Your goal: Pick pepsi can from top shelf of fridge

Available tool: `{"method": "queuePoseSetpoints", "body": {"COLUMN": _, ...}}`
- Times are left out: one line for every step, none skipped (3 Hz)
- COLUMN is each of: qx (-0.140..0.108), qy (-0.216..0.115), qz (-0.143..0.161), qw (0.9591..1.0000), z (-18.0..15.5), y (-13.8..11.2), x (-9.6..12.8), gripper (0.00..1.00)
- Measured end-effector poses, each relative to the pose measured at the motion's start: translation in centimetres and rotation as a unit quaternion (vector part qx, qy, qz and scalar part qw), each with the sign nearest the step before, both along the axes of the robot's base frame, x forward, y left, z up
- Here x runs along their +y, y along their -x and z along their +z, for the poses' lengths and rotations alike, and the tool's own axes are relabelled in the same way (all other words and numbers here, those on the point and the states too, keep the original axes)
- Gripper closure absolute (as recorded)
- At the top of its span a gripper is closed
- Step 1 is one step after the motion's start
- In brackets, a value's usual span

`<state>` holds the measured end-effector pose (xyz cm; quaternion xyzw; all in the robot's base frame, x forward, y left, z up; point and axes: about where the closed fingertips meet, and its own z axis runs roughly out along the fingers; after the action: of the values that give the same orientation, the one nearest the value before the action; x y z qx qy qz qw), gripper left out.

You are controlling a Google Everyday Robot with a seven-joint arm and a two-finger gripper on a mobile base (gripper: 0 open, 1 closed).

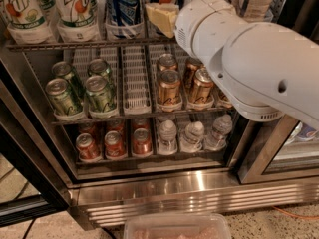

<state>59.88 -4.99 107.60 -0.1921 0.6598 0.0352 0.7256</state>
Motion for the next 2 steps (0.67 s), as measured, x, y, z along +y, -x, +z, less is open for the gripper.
{"method": "queuePoseSetpoints", "body": {"qx": 0.002, "qy": -0.004, "qz": -0.007, "qw": 1.0000, "z": -0.16, "y": -0.32, "x": -0.44, "gripper": 0.34}}
{"method": "queuePoseSetpoints", "body": {"qx": 0.005, "qy": -0.009, "qz": -0.009, "qw": 0.9999, "z": -0.31, "y": -0.61, "x": -0.60, "gripper": 0.47}}
